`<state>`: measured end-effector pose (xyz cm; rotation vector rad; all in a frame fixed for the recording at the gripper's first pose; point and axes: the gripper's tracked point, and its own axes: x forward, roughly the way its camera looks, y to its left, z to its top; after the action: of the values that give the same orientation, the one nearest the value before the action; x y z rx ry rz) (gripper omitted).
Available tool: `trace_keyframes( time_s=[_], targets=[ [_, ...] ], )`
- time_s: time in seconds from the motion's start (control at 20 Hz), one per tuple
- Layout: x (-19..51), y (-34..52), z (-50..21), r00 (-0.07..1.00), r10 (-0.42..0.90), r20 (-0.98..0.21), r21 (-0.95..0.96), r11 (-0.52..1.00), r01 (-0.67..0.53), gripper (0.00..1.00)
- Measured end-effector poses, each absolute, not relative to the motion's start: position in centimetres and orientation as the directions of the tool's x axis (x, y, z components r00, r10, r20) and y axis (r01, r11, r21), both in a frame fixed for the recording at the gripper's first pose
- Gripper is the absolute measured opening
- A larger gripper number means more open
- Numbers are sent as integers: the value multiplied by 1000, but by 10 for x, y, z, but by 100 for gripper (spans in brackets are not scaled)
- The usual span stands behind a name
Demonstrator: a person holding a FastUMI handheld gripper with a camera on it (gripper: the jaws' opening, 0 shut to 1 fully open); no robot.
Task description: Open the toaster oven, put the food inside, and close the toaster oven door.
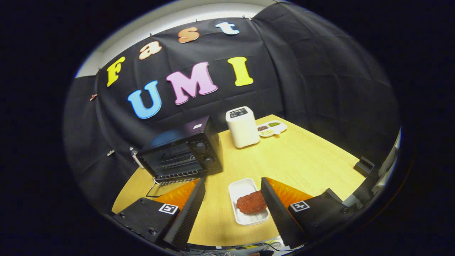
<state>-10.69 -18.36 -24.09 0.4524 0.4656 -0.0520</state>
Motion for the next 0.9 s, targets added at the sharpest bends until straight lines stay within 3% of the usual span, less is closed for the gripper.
trace_keyframes(
  time_s=[0.25, 0.65, 0.7, 0.75, 0.8, 0.9],
  targets=[
    [-111, -203, -272, 804, 235, -546, 500, 862, 88, 97],
    [-95, -205, -341, 462, 519, -719, 603, 796, 45, 95],
    [-96, -202, -349, 427, 535, -729, 609, 792, 46, 90],
    [-99, -198, -354, 399, 554, -731, 619, 784, 47, 78],
    [-99, -193, -356, 379, 577, -723, 639, 767, 51, 74],
    [-97, -191, -362, 353, 598, -719, 658, 750, 69, 50]
  ],
)
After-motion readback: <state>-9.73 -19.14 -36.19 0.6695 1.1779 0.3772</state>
